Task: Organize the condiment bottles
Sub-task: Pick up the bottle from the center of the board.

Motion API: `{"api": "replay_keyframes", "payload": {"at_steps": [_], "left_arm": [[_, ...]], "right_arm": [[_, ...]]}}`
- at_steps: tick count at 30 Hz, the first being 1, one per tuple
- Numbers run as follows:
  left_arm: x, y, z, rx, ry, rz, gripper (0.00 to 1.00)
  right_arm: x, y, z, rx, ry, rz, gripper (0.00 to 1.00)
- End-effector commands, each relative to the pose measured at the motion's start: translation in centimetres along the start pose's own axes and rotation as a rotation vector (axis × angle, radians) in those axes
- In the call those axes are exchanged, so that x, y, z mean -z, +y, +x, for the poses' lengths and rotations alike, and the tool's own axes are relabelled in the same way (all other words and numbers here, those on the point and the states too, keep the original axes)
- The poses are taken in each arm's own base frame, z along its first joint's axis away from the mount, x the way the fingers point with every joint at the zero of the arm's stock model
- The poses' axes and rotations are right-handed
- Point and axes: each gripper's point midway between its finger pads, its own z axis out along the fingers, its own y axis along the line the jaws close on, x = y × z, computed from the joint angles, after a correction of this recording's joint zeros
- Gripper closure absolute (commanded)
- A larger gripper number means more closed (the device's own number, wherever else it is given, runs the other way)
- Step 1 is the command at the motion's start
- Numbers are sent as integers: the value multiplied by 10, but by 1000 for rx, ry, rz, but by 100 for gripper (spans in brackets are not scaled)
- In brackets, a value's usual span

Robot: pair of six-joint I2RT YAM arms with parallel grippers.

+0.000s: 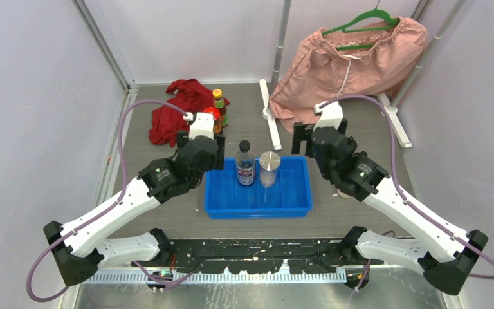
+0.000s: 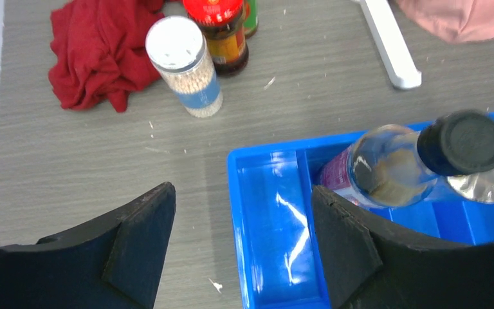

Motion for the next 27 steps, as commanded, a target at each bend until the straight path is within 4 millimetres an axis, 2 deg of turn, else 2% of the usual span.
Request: {"api": "replay_keyframes", "payload": {"at_steps": [1, 4, 8, 10, 14, 19, 21, 27], "left_arm": [[1, 9, -50, 60, -68, 30, 22], [-17, 36, -76, 120, -74, 15, 21], [-51, 50, -111, 91, -50, 17, 21], [-69, 48, -122, 58, -36, 36, 21], [-100, 27, -136, 27, -103, 121, 22], [-143, 11, -131, 37, -145, 191, 27], [-160, 7, -123, 38, -150, 204, 27], [-193, 3, -114, 30, -153, 210, 27]], "right_arm": [[-14, -47, 3, -112, 64, 114, 4], [-20, -50, 5, -144, 108, 90, 4], [-24, -42, 8, -149, 131, 56, 4], [-26, -38, 10, -149, 143, 41, 4], [-29, -38, 15, -127, 165, 41, 4], [-33, -39, 19, -91, 187, 46, 4], [-35, -39, 20, -77, 193, 46, 4], [-44, -39, 26, -60, 211, 52, 4]]}}
